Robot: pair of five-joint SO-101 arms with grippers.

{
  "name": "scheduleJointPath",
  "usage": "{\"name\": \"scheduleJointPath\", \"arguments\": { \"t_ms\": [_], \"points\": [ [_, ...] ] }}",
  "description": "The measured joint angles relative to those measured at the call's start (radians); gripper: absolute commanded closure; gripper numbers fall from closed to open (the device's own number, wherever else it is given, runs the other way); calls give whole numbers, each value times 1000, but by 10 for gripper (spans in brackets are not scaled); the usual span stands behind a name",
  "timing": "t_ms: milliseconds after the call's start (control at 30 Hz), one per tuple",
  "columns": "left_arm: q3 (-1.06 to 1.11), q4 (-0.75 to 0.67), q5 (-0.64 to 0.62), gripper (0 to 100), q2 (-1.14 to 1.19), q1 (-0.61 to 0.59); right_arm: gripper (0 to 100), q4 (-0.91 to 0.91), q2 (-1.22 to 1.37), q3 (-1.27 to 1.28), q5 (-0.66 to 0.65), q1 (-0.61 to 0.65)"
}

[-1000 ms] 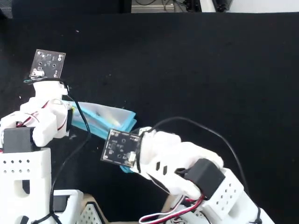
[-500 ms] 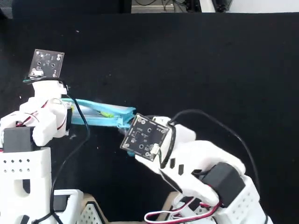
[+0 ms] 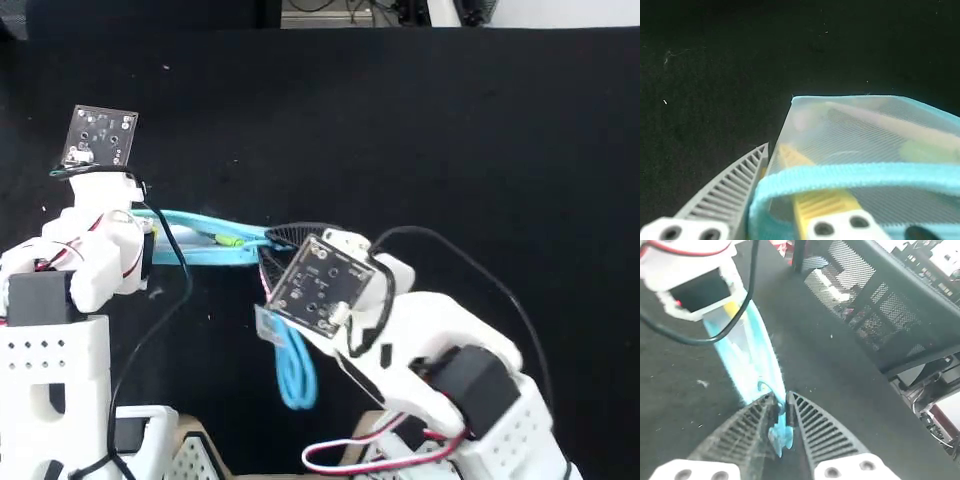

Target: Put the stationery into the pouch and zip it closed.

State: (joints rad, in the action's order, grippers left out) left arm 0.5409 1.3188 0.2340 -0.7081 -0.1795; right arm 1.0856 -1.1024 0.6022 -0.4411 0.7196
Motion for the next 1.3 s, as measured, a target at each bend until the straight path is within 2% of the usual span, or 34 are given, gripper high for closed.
{"name": "scheduleJointPath", "arguments": {
  "t_ms": [200,400,733,867,1300],
  "points": [
    [0,0,0,970,0,0,980,-51,-3,86,2,0],
    [0,0,0,970,0,0,892,-51,-11,95,2,-3],
    [0,-2,0,970,0,0,897,-103,-15,155,3,-2],
    [-2,-2,0,970,0,0,990,-129,-17,169,3,-3],
    [-2,-2,0,970,0,0,988,-51,0,17,-2,-5]
  ]
}}
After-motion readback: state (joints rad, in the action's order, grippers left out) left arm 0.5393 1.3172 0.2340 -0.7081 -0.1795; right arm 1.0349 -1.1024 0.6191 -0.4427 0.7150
